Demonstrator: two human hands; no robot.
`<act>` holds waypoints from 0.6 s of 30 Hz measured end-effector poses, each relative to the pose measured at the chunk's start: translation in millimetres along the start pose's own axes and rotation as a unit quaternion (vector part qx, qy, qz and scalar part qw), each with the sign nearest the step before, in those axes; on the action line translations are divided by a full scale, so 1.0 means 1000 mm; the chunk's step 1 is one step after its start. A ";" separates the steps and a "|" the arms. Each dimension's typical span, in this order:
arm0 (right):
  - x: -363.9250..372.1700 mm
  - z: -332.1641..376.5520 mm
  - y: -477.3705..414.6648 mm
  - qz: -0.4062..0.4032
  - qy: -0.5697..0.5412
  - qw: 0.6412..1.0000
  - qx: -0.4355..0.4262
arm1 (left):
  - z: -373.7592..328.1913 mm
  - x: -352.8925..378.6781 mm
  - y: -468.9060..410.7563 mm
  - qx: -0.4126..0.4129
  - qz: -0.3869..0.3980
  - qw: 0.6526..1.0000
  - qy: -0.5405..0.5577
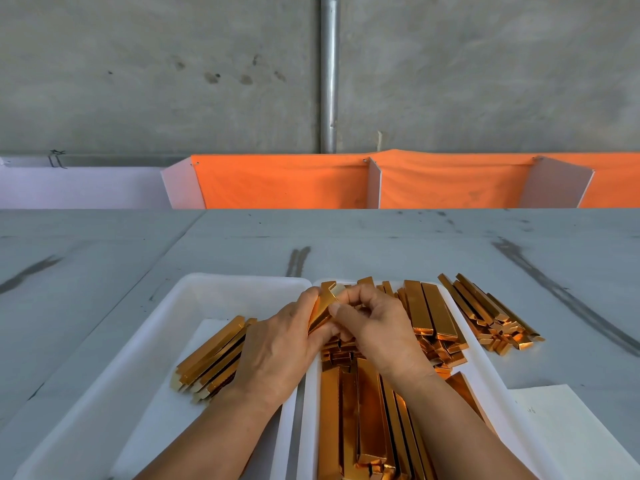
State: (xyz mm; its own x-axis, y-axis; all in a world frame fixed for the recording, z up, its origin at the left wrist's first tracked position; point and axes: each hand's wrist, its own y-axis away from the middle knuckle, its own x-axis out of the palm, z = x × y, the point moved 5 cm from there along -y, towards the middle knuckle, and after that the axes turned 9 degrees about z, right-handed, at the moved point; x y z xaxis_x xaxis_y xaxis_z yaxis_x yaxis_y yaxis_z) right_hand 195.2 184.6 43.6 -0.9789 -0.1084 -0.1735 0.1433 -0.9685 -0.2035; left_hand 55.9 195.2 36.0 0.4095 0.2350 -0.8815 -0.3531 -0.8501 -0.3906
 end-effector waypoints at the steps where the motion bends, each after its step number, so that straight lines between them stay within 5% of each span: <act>1: 0.000 0.000 0.000 -0.003 -0.021 1.000 -0.001 | 0.000 0.000 0.000 -0.001 -0.002 1.000 0.007; 18: -0.008 0.003 0.001 -0.055 -0.042 0.997 -0.041 | -0.003 0.000 0.002 0.022 0.011 0.999 0.026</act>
State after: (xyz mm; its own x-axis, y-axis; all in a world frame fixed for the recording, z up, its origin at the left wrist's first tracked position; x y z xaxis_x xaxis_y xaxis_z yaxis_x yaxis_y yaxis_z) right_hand 202.3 184.2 47.2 -0.9976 -0.0233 -0.0654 0.0416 -0.9546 -0.2949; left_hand 57.9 192.3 36.1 0.4436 0.1903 -0.8758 -0.3983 -0.8335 -0.3829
